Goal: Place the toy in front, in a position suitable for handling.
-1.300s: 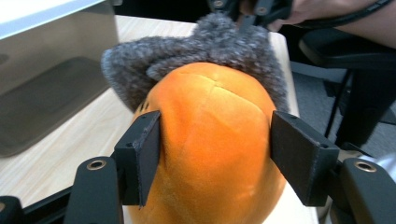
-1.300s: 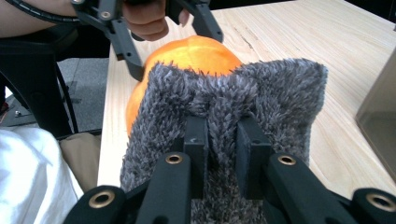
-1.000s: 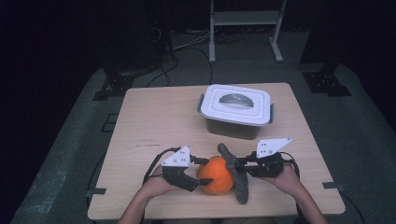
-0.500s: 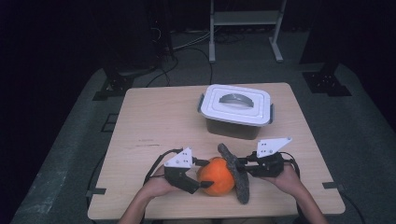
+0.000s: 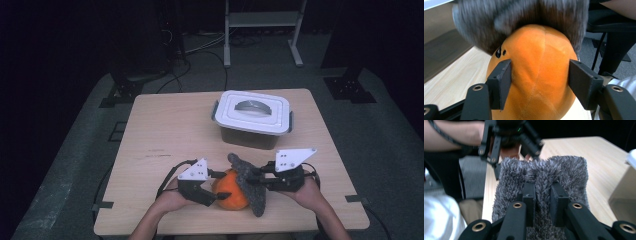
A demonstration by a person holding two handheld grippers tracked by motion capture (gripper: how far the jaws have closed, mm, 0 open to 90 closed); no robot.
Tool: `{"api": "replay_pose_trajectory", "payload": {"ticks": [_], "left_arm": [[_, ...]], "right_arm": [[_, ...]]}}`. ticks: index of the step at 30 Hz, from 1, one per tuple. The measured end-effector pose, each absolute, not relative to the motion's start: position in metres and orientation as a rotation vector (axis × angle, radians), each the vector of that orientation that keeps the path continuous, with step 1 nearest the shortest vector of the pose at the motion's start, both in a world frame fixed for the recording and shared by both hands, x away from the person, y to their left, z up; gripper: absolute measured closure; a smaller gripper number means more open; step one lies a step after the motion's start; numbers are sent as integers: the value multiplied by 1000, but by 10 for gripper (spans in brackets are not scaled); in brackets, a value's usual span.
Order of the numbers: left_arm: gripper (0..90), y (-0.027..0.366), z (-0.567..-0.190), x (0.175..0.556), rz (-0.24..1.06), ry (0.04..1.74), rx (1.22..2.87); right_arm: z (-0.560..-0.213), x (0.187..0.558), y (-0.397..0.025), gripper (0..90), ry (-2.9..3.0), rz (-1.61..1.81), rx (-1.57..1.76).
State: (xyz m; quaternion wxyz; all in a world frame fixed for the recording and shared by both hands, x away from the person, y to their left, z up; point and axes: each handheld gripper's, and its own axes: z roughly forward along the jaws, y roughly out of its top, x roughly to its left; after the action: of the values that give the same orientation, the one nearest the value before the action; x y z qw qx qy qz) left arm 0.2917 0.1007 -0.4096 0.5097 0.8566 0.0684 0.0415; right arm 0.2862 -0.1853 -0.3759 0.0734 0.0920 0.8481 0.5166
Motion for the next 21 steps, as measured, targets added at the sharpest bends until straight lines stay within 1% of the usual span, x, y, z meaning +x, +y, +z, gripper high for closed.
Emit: {"api": "replay_pose_trajectory", "payload": {"ticks": [2,4,6,8,9,12,13,15,16,21], "left_arm": [[295,100,-409,291,122,164,2074],[207,99,-410,292,119,186,2070],[157,97,-414,295,94,206,2071],[151,95,-417,295,70,206,2078],[156,95,-417,295,68,200,2081],[292,96,-415,293,96,180,2085],[354,97,-414,292,111,180,2079],[413,98,-410,291,133,181,2071],[431,99,-409,291,133,180,2070],[452,104,-401,291,160,190,2058]], "right_arm": [[-383,287,-181,758,2574,1550,279],[-386,290,-183,758,2588,1580,286],[-386,291,-185,756,2589,1589,290],[-388,291,-186,754,2594,1596,288],[-388,291,-186,754,2595,1597,287],[-389,292,-187,753,2598,1593,290],[-389,293,-188,753,2593,1596,296],[-389,294,-191,753,2581,1596,311],[-389,296,-195,753,2572,1590,327],[-398,302,-205,754,2584,1517,422]]}}
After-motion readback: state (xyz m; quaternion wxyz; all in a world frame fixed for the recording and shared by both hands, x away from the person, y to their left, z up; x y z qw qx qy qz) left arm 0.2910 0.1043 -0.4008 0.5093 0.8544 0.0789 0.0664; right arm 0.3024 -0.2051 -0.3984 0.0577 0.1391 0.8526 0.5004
